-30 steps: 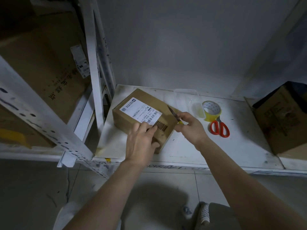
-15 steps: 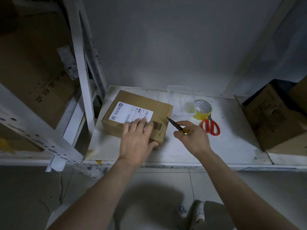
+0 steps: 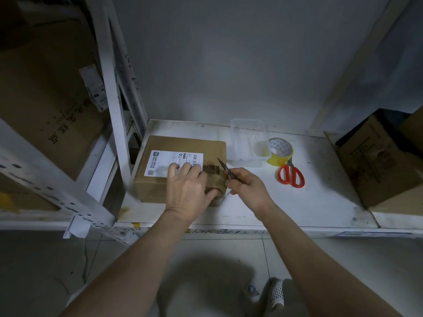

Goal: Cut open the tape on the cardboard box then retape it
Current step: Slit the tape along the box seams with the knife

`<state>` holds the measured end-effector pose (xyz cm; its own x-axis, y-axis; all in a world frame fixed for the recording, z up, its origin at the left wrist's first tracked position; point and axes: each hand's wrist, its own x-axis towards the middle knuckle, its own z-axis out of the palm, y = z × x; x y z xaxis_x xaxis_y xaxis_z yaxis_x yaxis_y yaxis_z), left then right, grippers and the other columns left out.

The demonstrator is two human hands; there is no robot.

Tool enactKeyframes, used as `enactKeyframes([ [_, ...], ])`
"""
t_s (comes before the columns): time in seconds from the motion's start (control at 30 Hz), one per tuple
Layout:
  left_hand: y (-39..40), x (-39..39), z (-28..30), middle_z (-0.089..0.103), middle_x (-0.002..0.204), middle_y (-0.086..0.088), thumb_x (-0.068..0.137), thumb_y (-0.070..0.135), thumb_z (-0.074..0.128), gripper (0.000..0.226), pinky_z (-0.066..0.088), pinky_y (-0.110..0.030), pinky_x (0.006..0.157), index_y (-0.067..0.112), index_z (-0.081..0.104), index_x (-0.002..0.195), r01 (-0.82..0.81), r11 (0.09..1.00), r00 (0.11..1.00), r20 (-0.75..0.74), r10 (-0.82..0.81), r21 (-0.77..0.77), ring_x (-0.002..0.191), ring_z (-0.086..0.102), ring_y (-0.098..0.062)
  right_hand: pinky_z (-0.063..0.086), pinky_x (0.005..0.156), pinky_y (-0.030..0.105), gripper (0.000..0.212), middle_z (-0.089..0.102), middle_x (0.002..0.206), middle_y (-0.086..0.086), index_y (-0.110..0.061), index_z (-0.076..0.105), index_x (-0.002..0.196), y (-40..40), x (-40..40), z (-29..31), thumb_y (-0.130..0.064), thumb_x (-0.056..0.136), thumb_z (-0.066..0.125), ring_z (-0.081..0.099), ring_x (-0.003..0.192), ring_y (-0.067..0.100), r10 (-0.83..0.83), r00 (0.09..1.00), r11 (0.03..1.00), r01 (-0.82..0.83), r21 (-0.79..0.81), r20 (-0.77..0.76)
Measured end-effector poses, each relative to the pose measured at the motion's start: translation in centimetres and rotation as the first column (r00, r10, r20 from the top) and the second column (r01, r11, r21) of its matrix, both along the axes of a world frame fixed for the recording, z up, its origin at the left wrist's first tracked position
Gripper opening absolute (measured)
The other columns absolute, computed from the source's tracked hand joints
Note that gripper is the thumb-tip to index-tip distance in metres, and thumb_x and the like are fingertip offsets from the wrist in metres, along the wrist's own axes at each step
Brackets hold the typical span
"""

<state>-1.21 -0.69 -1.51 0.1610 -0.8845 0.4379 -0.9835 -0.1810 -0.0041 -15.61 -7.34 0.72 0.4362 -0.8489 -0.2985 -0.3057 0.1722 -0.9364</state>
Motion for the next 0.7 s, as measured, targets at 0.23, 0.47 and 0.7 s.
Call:
enactKeyframes([
  [0.23,-1.0,-1.3,-0.5,0.066,0.12,-0.008,0.064,0.051,0.077,0.054,0.039,-0.051,0.101,0.011,0.068,0.099,-0.098,0.988,0.966,-0.229,0.122,0.117,0.121,0.054,-0.031,0.046,0.073,0.026,0.037,0.06,0.094,-0.01,-0.045,0.056,0.117,-0.7,-2.1,0.3,-0.027,0.085,0.06,0.058,0.081,0.014,-0.002,0.922,0.958,-0.11,-0.265,-0.387],
  [0.47,-0.7,-1.6,-0.3,0.042,0.148,0.0,0.079,0.06,0.059,0.065,0.013,-0.045,0.116,0.023,0.053,0.133,-0.101,0.981,0.949,-0.278,0.146,0.168,0.143,0.027,-0.022,0.048,0.071,0.026,0.044,0.057,0.091,-0.008,-0.047,0.05,0.128,0.5,-4.4,0.0,-0.032,0.087,0.053,0.057,0.086,0.015,-0.086,0.727,0.821,-0.335,-0.462,-0.681],
  [0.7,-0.7,-1.5,0.2,0.034,0.152,0.005,0.083,0.06,0.054,0.066,0.01,-0.041,0.118,0.026,0.047,0.138,-0.106,0.969,0.94,-0.296,0.171,0.223,0.145,0.02,-0.017,0.047,0.072,0.027,0.044,0.058,0.092,-0.006,-0.044,0.049,0.131,0.6,-3.4,0.0,-0.034,0.089,0.051,0.056,0.089,0.016,-0.129,0.71,0.73,-0.404,-0.551,-0.692],
])
